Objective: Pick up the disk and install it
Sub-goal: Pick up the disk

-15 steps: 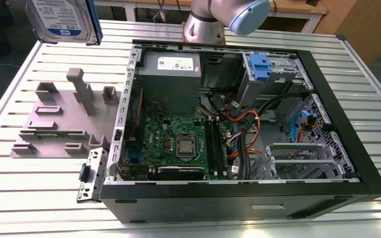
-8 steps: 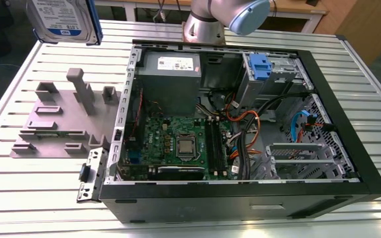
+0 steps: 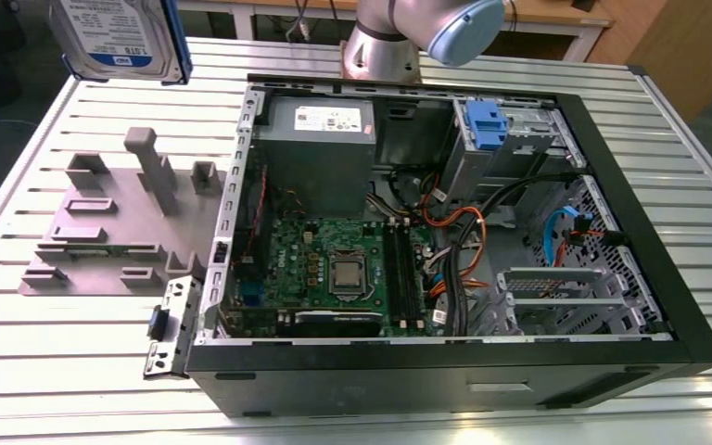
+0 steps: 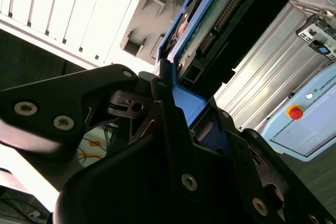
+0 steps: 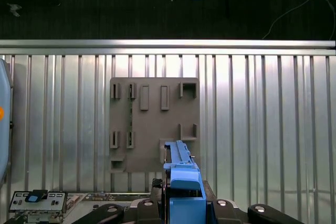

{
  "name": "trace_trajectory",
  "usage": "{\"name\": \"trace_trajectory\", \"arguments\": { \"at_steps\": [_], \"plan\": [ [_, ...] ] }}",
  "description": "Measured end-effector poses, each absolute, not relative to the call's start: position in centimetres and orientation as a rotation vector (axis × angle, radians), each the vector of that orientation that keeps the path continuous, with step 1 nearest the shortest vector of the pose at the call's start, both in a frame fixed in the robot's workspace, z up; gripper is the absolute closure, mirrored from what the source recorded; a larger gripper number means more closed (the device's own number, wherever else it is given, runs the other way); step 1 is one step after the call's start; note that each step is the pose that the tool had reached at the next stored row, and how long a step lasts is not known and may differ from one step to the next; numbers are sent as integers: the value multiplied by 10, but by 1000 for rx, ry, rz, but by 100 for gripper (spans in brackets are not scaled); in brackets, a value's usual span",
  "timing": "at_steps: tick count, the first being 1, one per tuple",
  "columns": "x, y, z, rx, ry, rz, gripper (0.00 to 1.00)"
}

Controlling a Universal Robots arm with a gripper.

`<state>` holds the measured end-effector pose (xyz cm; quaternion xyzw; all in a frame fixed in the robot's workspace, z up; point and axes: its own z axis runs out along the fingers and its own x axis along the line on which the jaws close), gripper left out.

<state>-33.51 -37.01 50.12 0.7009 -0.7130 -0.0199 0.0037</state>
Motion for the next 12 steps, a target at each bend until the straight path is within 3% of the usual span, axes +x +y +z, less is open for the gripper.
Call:
{"name": "trace_trajectory", "arguments": {
  "at_steps": [12],
  "plan": [
    [-334,-377,501,2195,-2233,-58,64]
  ]
}}
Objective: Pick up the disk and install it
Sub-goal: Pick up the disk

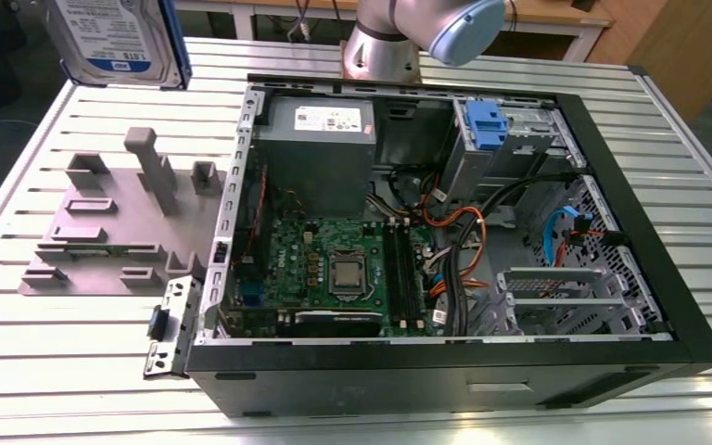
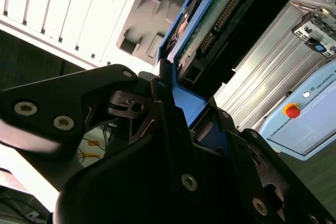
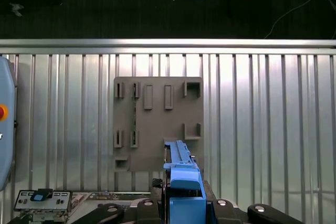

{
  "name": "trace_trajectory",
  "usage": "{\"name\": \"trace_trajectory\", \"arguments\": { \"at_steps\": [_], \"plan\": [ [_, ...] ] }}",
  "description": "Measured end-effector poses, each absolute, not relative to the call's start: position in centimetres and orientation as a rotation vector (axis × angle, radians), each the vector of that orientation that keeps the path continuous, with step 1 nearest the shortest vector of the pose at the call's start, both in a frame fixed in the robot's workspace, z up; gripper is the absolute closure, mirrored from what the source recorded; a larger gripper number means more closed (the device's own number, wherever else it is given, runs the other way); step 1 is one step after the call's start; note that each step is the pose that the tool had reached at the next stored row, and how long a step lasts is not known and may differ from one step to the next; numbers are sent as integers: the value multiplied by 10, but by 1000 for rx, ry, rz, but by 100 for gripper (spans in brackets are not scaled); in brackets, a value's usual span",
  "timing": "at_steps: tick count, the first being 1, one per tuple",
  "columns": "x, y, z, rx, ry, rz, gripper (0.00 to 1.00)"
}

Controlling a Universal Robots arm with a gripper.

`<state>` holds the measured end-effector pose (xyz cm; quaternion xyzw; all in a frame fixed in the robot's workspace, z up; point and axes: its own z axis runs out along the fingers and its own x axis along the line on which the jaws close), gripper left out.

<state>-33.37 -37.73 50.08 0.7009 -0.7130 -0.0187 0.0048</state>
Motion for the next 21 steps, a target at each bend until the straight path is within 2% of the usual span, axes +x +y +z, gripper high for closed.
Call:
{"name": "trace_trajectory", "arguments": {
  "at_steps": [21],
  "plan": [
    [-324,-378,501,2195,-2233,-58,64]
  ]
}}
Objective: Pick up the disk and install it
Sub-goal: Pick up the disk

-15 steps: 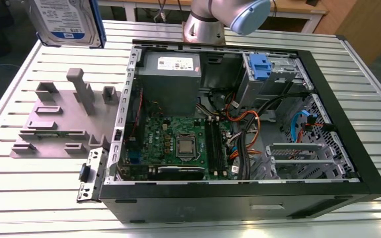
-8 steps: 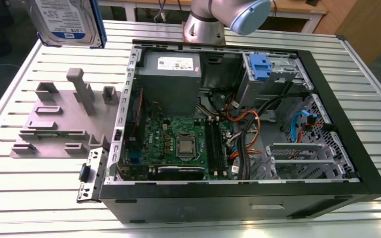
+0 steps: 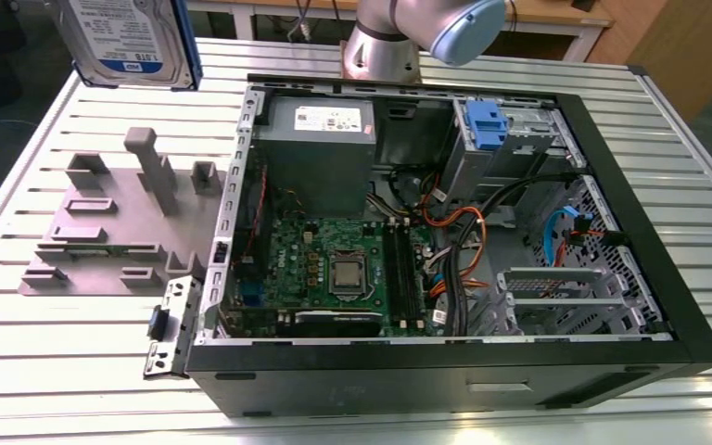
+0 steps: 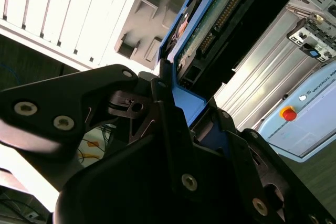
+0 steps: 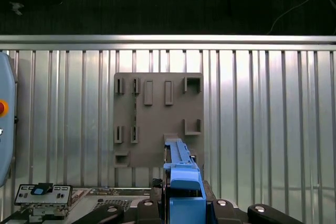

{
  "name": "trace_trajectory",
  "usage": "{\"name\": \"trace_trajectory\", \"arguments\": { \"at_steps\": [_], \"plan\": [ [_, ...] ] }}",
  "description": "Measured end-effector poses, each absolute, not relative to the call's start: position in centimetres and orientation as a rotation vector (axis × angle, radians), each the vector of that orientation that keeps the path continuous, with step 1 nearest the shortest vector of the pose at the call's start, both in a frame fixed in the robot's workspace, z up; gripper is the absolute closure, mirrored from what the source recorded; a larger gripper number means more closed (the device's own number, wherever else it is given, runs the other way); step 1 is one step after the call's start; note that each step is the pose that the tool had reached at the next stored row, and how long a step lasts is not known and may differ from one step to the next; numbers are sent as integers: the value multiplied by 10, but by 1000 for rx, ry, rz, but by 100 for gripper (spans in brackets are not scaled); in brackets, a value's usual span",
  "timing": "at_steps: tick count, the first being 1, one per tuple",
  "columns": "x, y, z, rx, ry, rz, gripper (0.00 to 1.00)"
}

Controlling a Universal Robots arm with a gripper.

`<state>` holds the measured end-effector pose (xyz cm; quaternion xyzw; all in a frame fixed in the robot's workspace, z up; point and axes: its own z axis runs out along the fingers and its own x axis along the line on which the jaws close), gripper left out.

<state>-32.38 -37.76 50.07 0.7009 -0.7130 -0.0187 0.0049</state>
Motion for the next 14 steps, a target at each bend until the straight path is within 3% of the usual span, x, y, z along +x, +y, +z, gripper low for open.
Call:
{"name": "trace_trajectory", "arguments": {
  "at_steps": [14],
  "plan": [
    [-322,-378,501,2195,-2233,-58,64]
  ]
}}
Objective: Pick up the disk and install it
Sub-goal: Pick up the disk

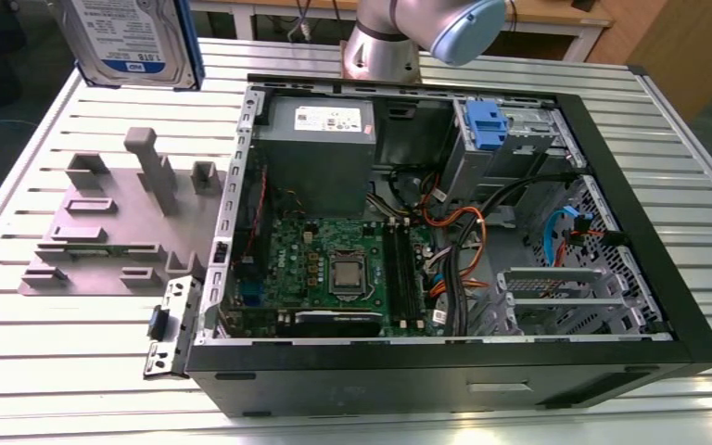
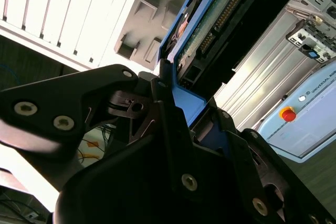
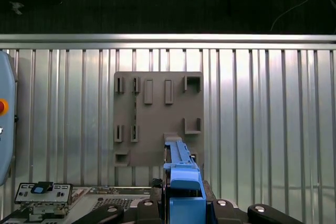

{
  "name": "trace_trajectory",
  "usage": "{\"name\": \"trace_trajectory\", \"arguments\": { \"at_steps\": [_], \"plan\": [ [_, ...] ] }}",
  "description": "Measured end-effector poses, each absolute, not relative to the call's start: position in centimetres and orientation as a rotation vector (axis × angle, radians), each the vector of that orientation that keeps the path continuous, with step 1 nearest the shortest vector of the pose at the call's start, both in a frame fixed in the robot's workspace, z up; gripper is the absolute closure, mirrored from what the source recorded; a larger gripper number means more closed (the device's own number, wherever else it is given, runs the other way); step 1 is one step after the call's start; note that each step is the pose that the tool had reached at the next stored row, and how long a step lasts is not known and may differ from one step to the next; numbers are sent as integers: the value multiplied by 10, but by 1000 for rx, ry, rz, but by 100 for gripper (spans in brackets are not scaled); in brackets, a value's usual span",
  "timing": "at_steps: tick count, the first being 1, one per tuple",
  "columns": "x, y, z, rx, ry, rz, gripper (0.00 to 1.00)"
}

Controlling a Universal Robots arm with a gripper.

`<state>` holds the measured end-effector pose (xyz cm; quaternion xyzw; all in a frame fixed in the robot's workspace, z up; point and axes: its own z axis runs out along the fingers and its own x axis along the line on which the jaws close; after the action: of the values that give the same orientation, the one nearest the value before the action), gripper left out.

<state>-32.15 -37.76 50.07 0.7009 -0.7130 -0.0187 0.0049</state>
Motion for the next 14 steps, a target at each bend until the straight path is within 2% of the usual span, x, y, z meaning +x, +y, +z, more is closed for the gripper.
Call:
{"name": "trace_trajectory", "arguments": {
  "at_steps": [14],
  "plan": [
    [-315,-378,501,2195,-2233,-59,64]
  ]
}}
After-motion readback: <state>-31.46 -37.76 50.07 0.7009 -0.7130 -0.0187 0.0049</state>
